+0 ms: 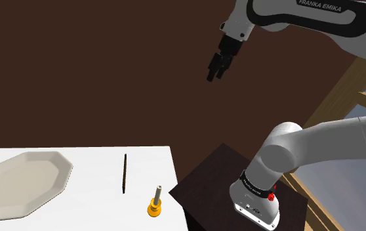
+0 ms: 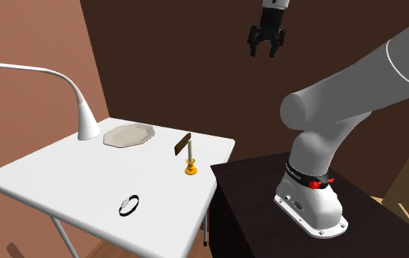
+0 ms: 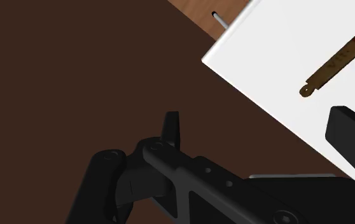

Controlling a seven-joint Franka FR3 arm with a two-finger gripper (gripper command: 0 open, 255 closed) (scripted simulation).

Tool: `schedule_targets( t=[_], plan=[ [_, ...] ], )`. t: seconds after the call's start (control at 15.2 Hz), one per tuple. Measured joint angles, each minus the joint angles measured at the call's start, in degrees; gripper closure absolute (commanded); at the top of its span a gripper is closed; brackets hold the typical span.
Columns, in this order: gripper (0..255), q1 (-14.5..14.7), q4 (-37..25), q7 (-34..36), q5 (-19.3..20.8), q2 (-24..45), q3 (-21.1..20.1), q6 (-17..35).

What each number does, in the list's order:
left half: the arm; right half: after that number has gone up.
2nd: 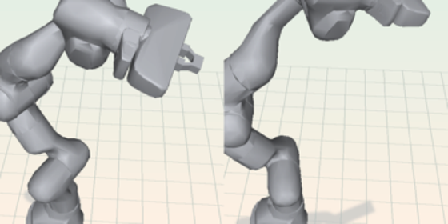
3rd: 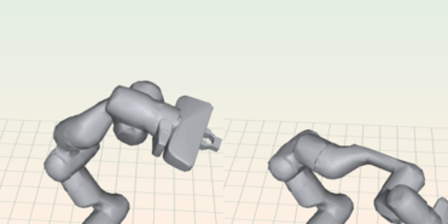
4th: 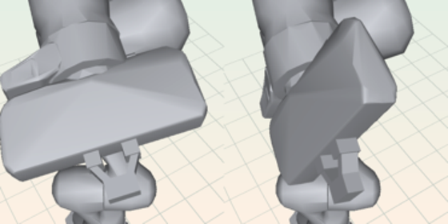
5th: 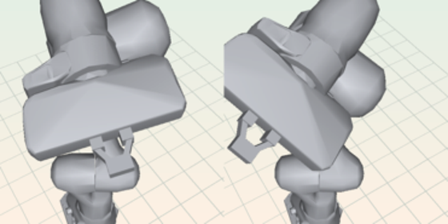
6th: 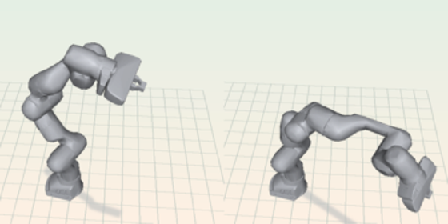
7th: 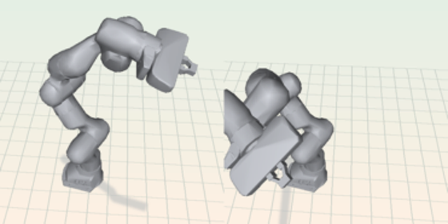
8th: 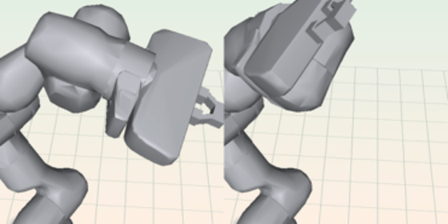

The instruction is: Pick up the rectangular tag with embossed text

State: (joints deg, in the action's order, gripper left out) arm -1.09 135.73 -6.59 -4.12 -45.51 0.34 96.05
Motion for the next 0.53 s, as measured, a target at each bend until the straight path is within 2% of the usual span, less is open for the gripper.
schedule_targets(
  t=[0.2,0.53],
  plan=[
    [0,0.1,1.7,1.8,-0.6,-0.7,-1.4,0.9],
    [0,1.2,8.1,10.1,-4.0,-1.8,-8.0,6.1]
  ],
)
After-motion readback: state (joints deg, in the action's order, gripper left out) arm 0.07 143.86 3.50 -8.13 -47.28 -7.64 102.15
